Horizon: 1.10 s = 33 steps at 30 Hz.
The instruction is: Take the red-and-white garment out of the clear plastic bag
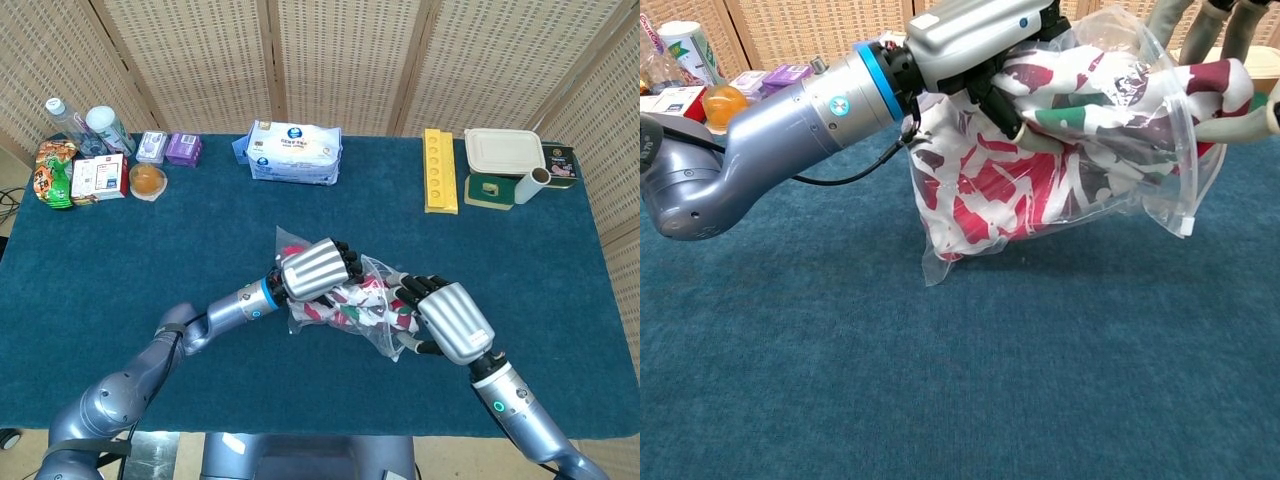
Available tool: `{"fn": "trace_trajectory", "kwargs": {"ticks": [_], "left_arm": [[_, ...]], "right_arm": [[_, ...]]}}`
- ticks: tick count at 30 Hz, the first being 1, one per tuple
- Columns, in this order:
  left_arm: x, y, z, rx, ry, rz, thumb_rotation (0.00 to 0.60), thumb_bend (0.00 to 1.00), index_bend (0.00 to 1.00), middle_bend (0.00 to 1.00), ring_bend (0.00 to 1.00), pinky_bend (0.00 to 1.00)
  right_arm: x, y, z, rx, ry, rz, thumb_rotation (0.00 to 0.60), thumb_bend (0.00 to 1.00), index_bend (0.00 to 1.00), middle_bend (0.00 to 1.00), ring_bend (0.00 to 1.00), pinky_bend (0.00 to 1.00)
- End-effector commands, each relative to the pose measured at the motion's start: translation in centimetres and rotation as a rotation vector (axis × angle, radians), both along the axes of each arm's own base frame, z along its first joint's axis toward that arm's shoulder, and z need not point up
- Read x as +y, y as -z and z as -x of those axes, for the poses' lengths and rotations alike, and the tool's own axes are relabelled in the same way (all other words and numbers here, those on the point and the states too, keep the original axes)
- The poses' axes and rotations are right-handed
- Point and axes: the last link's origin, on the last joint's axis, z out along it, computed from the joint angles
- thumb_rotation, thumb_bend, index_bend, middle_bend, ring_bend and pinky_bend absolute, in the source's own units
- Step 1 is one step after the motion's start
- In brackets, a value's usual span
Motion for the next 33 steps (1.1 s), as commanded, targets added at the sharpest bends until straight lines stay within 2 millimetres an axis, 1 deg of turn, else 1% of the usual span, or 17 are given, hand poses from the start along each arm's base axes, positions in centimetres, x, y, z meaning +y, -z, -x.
{"fn": "trace_trajectory", "kwargs": {"ticks": [1, 10, 14, 21, 25, 31, 33], "left_arm": [[0.0, 0.1, -0.1, 0.001, -0.001, 0.0, 0.6, 0.29, 0.88, 0.74, 0.7, 0.71], [-0.2, 0.3, -0.3, 0.001, 0.004, 0.008, 0.6, 0.29, 0.88, 0.74, 0.7, 0.71], [-0.3, 0.4, -0.3, 0.006, 0.005, 0.01, 0.6, 0.29, 0.88, 0.74, 0.7, 0.71], [-0.2, 0.4, -0.3, 0.007, 0.003, 0.011, 0.6, 0.29, 0.88, 0.74, 0.7, 0.71], [-0.1, 0.4, -0.2, 0.011, 0.003, 0.01, 0.6, 0.29, 0.88, 0.74, 0.7, 0.71], [-0.1, 0.3, -0.2, 0.009, 0.005, 0.008, 0.6, 0.29, 0.88, 0.74, 0.7, 0.71], [-0.1, 0.3, -0.3, 0.009, 0.006, 0.008, 0.6, 0.29, 0.88, 0.74, 0.7, 0.71]], "right_arm": [[-0.1, 0.1, -0.1, 0.001, 0.003, -0.009, 0.6, 0.29, 0.39, 0.29, 0.41, 0.45], [-0.5, 0.4, -0.9, 0.001, 0.003, -0.018, 0.6, 0.36, 0.4, 0.3, 0.42, 0.47], [-0.7, 0.3, -1.1, 0.004, 0.002, 0.001, 0.6, 0.4, 0.45, 0.32, 0.44, 0.49], [-1.0, 0.6, -1.0, 0.033, 0.012, 0.033, 0.6, 0.43, 0.52, 0.36, 0.49, 0.52], [-0.9, 0.7, -1.0, 0.043, 0.017, 0.023, 0.6, 0.49, 0.51, 0.36, 0.51, 0.53], [-1.1, 0.9, -0.9, 0.081, 0.022, 0.027, 0.6, 0.5, 0.5, 0.37, 0.52, 0.53], [-1.2, 1.0, -0.9, 0.092, 0.021, 0.03, 0.6, 0.5, 0.54, 0.39, 0.54, 0.53]]}}
